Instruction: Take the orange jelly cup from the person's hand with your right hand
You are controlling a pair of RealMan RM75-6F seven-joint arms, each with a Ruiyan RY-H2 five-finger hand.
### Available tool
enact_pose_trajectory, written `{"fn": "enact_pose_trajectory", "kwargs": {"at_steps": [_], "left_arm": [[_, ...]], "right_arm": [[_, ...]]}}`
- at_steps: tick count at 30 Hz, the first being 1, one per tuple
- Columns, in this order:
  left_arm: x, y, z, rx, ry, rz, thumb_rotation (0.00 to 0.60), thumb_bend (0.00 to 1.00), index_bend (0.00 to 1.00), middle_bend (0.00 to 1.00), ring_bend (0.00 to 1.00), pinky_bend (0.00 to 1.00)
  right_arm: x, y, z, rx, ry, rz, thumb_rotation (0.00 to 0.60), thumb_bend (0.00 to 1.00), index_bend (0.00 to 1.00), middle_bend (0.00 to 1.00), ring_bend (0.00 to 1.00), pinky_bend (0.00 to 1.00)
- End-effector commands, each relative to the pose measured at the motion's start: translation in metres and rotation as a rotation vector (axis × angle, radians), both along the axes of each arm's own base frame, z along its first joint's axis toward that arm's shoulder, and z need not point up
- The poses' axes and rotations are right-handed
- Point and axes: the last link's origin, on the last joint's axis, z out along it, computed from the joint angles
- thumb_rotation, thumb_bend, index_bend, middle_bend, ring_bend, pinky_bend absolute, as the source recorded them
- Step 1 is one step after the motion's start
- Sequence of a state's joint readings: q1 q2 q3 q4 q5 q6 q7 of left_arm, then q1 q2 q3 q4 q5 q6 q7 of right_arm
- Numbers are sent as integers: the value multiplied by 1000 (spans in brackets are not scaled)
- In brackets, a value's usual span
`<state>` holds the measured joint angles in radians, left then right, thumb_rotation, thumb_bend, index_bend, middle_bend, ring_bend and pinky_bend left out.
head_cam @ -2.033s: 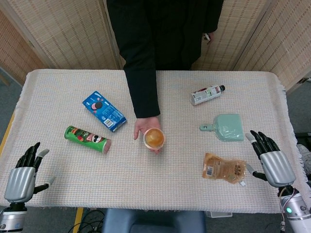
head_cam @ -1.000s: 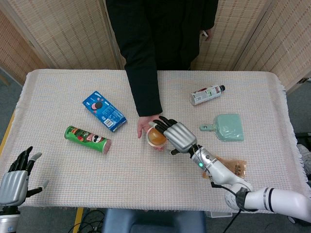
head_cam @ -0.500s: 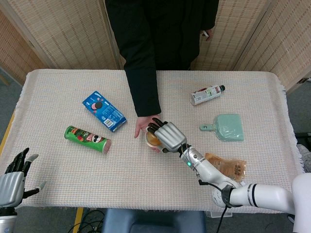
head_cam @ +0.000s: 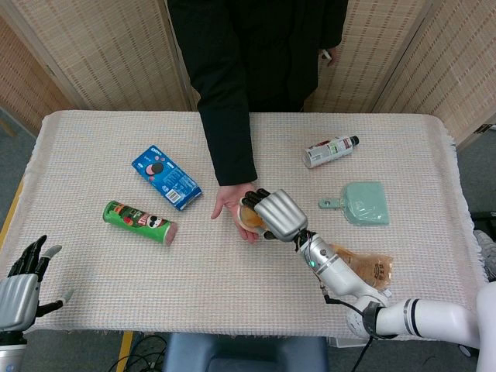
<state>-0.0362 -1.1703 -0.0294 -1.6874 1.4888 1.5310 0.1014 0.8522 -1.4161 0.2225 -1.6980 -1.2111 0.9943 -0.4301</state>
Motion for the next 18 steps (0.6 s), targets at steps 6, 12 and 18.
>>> {"fn": "enact_pose_trajectory", "kwargs": {"at_steps": [6, 12, 18], "left_arm": [[2, 0, 0, -1, 1, -6, 600, 223, 179, 34, 46, 203], [5, 0, -5, -15, -5, -14, 600, 223, 179, 34, 46, 203], [7, 0, -5, -15, -4, -24, 600, 223, 179, 34, 46, 203]], "right_arm": [[-54, 8, 54, -98, 18, -98, 600, 522, 697, 515, 526, 771], [-105, 3, 50, -77, 72, -255, 600, 522, 697, 515, 526, 771], [-134, -7, 20, -24, 117, -327, 600, 522, 697, 482, 522, 771]]}}
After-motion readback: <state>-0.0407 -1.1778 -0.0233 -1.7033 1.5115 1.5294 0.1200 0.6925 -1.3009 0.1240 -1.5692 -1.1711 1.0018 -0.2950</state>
